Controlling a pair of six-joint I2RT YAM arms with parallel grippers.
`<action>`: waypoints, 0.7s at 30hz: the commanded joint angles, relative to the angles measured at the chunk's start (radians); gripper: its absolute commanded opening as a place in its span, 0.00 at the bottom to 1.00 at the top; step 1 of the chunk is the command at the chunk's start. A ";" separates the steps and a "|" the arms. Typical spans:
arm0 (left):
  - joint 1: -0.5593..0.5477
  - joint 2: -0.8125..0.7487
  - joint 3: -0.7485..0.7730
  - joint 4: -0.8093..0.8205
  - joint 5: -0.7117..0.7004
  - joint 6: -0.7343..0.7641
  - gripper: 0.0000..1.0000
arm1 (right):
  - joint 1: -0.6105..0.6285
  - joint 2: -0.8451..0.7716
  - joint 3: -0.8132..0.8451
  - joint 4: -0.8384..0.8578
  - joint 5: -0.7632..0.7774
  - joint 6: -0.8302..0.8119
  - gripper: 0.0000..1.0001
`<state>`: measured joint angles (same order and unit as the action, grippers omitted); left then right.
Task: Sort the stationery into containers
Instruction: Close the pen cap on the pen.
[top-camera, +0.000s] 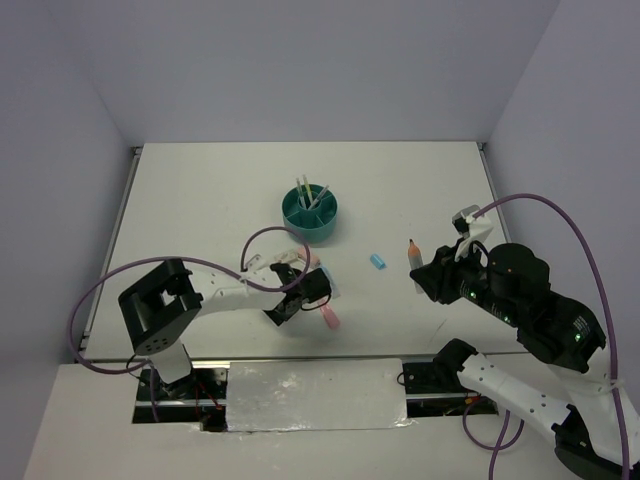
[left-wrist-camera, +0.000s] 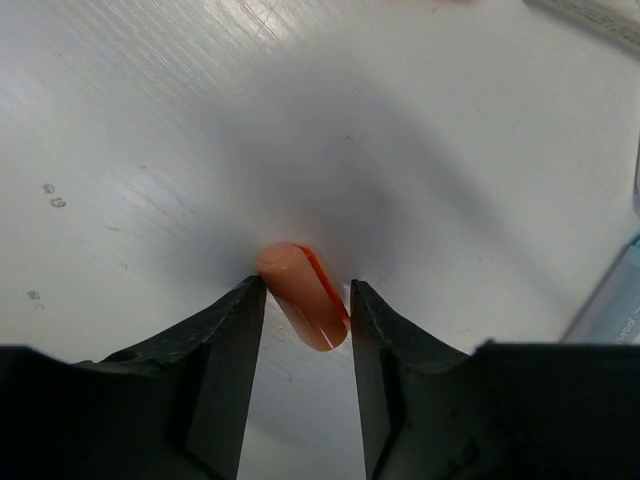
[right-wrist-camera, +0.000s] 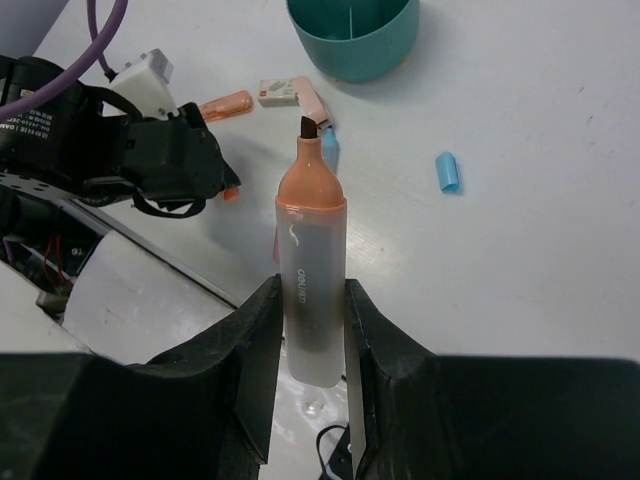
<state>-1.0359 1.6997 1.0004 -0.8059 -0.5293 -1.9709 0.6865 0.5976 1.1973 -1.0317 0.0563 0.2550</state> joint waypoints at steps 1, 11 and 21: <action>0.004 0.011 -0.055 0.059 0.043 -0.465 0.51 | -0.002 -0.010 0.016 0.021 0.002 -0.020 0.00; 0.008 0.018 -0.014 0.105 -0.034 -0.196 0.05 | -0.002 -0.015 -0.005 0.033 -0.004 -0.016 0.00; -0.016 -0.219 0.043 0.274 -0.170 0.269 0.00 | -0.002 -0.128 -0.322 0.341 -0.327 0.085 0.00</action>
<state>-1.0431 1.6184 0.9932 -0.6746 -0.6037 -1.8771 0.6865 0.5083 0.9833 -0.8864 -0.0811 0.2890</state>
